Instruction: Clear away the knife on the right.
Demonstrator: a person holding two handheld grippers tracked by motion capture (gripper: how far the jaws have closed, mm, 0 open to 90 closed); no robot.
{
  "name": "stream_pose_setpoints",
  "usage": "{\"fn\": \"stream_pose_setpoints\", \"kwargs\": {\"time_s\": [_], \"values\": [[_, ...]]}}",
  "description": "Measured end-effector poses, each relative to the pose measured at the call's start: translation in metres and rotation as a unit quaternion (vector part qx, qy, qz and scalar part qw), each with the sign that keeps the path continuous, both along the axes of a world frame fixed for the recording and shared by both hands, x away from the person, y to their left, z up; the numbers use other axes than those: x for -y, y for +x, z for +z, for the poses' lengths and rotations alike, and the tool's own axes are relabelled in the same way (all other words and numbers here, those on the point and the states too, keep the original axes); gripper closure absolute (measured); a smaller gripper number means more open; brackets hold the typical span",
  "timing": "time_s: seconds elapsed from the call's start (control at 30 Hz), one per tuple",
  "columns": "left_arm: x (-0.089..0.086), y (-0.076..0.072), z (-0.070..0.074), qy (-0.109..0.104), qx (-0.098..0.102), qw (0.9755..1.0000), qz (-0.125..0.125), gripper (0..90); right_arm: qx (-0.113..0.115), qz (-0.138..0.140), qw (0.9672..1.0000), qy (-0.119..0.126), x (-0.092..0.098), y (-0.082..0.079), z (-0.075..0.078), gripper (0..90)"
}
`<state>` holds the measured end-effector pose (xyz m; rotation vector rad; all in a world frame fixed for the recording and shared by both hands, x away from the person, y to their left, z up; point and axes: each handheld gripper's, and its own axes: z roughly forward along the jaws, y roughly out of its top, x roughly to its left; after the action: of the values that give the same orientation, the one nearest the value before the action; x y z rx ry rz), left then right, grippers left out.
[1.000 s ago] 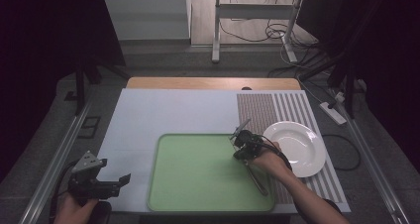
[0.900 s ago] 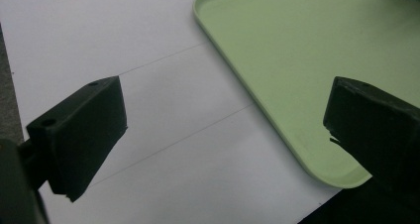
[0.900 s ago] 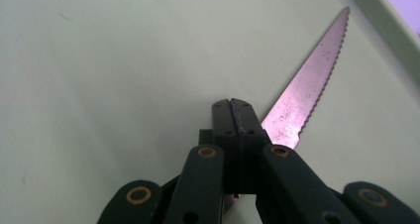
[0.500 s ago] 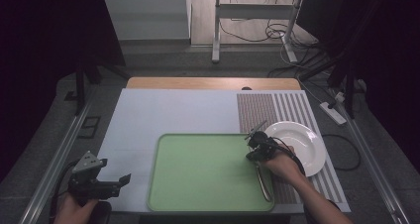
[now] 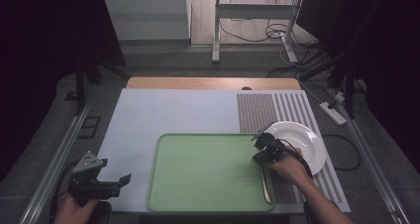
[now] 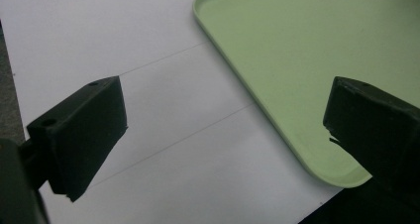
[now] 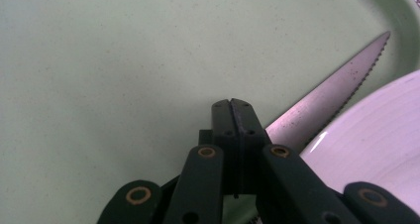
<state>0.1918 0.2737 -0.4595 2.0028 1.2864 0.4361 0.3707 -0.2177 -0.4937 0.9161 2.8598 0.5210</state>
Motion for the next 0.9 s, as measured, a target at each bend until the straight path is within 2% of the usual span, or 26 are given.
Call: {"fn": "stream_pose_setpoints", "kwargs": {"time_s": [0.13, 0.57, 0.73, 0.9], "values": [[0.0, 0.0, 0.0, 0.0, 0.0, 1.0, 0.0, 3.3, -0.003, -0.003, 1.0, 0.008, -0.001, 0.0, 0.001, 85.0], [0.001, 0.0, 0.0, 0.002, -0.001, 1.0, -0.006, 3.9, 0.01, -0.004, 0.9987, 0.05, -0.011, -0.006, 0.016, 70.0], [0.002, 0.0, 0.0, 0.006, 0.0, 0.9999, -0.009, 4.2, 0.015, -0.01, 0.9973, 0.072, -0.011, -0.01, 0.022, 57.4], [0.003, 0.0, 0.0, 0.008, 0.0, 0.9999, -0.011, 4.3, 0.021, -0.021, 0.9956, 0.089, -0.009, -0.014, 0.027, 39.2]]}}
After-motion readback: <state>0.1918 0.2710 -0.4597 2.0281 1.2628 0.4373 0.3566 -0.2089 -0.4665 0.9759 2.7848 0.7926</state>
